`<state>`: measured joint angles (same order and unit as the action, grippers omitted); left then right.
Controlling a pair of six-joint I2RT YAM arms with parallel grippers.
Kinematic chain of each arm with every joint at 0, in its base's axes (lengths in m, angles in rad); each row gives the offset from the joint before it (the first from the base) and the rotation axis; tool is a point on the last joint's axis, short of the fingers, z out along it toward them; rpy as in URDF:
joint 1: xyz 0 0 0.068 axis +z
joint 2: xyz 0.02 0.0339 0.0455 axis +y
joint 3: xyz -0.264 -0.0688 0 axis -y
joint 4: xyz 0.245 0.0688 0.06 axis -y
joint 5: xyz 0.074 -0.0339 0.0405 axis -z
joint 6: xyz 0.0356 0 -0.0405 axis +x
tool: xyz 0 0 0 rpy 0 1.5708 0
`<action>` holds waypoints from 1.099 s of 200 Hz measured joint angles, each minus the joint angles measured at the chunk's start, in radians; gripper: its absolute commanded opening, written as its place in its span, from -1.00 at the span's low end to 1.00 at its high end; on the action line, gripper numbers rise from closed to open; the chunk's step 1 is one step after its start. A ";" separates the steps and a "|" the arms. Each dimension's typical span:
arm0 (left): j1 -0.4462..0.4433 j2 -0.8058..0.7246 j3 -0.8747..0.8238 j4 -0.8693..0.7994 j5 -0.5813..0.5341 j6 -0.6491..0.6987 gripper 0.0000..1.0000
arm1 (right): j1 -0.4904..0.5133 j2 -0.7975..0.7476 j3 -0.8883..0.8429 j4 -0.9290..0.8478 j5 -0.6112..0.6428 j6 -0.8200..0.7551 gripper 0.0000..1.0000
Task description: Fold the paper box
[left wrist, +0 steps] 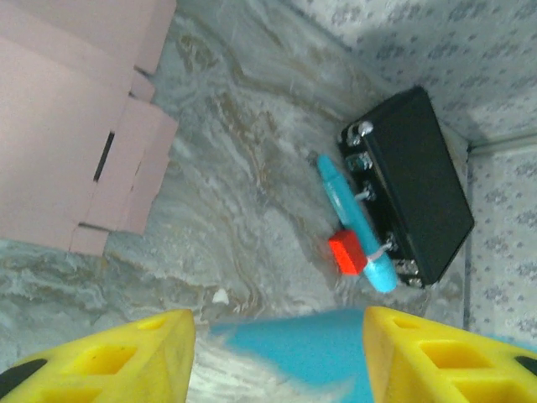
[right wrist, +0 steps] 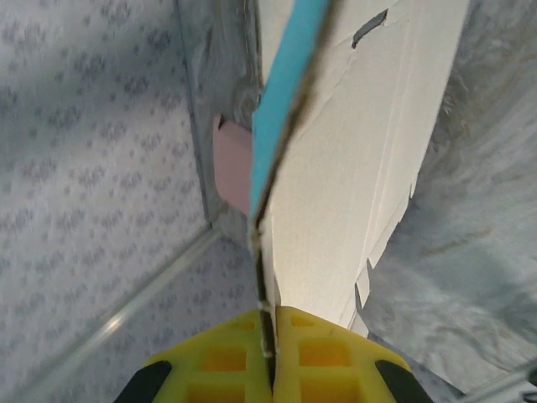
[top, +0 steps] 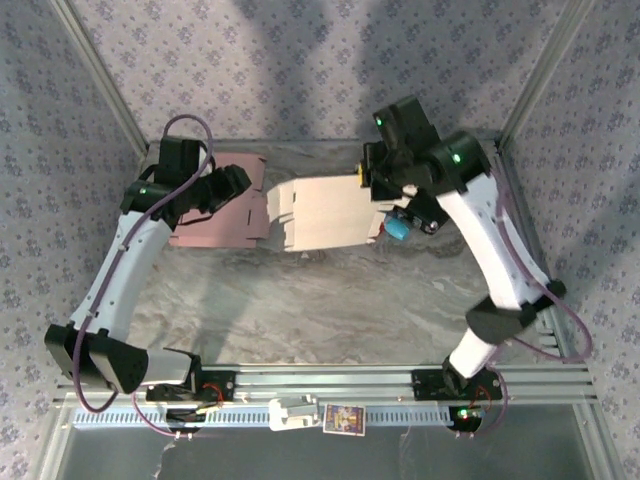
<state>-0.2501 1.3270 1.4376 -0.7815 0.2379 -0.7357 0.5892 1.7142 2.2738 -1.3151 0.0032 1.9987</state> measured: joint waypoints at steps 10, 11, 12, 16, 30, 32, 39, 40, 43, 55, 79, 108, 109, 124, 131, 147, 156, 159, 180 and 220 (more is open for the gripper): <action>0.013 -0.002 -0.035 -0.004 0.017 0.006 0.04 | -0.040 0.093 0.084 -0.031 -0.026 -0.002 -1.00; 0.014 -0.002 -0.037 -0.004 0.017 0.007 0.04 | -0.043 0.101 0.090 -0.034 -0.029 -0.002 -1.00; 0.016 -0.003 -0.042 -0.005 0.019 0.008 0.04 | -0.047 0.112 0.100 -0.037 -0.031 -0.002 -1.00; 0.022 -0.003 -0.056 -0.007 0.025 0.014 0.03 | -0.059 0.144 0.129 -0.047 -0.039 -0.003 -1.00; 0.045 -0.007 -0.100 -0.010 0.039 0.029 0.01 | -0.098 0.275 0.237 -0.087 -0.084 -0.013 -1.00; 0.048 -0.008 -0.104 -0.010 0.040 0.029 0.01 | -0.101 0.287 0.246 -0.089 -0.087 -0.015 -1.00; 0.059 -0.011 -0.123 -0.010 0.043 0.037 0.01 | -0.111 0.334 0.275 -0.100 -0.095 -0.020 -1.00; 0.060 -0.011 -0.125 -0.010 0.043 0.038 0.01 | -0.113 0.339 0.277 -0.101 -0.096 -0.021 -1.00; 0.064 -0.013 -0.132 -0.010 0.043 0.042 0.01 | -0.116 0.354 0.283 -0.108 -0.105 -0.024 -1.00; 0.075 -0.022 -0.153 -0.009 0.043 0.055 0.02 | -0.124 0.393 0.285 -0.125 -0.117 -0.029 -1.00; 0.075 -0.037 -0.180 -0.002 0.049 0.067 0.06 | -0.126 0.412 0.252 -0.134 -0.127 -0.045 -1.00; 0.073 -0.042 -0.195 0.028 0.055 0.066 0.07 | -0.126 0.409 0.201 -0.116 -0.143 -0.070 -1.00; 0.073 -0.042 -0.195 0.028 0.055 0.066 0.07 | -0.126 0.409 0.200 -0.116 -0.143 -0.070 -1.00; 0.068 -0.038 -0.196 0.045 0.054 0.071 0.06 | -0.122 0.408 0.179 -0.114 -0.142 -0.085 -1.00; 0.064 -0.034 -0.196 0.054 0.055 0.074 0.05 | -0.120 0.406 0.166 -0.109 -0.142 -0.096 -1.00; 0.043 -0.017 -0.197 0.075 0.055 0.090 0.03 | -0.111 0.372 0.069 -0.053 -0.143 -0.127 -1.00; 0.031 -0.007 -0.198 0.089 0.058 0.095 0.01 | -0.108 0.340 -0.017 0.000 -0.146 -0.140 -1.00; 0.027 -0.003 -0.198 0.093 0.060 0.095 0.00 | -0.106 0.326 -0.053 0.022 -0.148 -0.141 -1.00; 0.008 0.031 -0.185 0.109 0.078 0.068 0.07 | -0.102 0.264 -0.227 0.129 -0.150 -0.151 -1.00; -0.085 0.090 -0.085 0.123 0.067 -0.098 0.18 | -0.105 0.254 -0.284 0.232 -0.150 -0.161 -1.00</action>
<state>-0.3355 1.4166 1.3521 -0.6582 0.3050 -0.8337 0.4839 1.9686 1.9900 -1.0836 -0.1471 1.8381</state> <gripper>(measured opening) 0.585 0.061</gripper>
